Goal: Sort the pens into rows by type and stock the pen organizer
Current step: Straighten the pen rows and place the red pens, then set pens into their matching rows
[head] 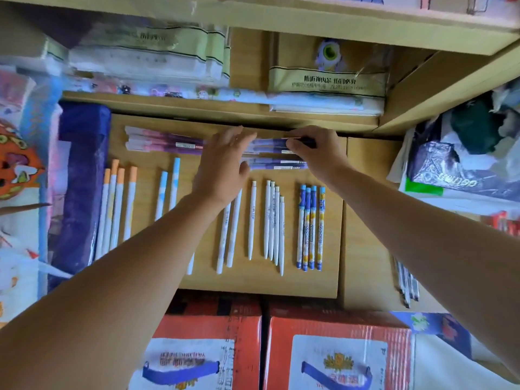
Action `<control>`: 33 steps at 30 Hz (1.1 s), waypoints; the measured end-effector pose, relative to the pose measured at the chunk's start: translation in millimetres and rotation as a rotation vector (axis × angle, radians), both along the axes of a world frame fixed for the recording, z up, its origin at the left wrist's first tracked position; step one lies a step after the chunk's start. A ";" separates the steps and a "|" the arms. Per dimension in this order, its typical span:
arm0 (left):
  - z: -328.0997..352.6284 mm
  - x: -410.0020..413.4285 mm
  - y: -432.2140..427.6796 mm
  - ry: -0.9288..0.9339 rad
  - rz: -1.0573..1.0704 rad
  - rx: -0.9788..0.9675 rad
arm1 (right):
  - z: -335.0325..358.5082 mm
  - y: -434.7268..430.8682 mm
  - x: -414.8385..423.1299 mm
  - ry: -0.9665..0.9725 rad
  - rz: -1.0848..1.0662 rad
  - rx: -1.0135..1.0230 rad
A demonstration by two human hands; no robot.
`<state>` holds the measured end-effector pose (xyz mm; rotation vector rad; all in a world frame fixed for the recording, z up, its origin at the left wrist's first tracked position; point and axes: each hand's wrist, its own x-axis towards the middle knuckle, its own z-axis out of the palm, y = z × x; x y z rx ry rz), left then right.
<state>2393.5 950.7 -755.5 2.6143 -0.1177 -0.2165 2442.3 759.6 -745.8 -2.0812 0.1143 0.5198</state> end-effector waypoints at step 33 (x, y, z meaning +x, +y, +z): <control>52.5 -12.5 -36.5 -0.061 -0.174 -0.076 | 35.8 -44.0 -53.9 -0.319 0.031 -0.250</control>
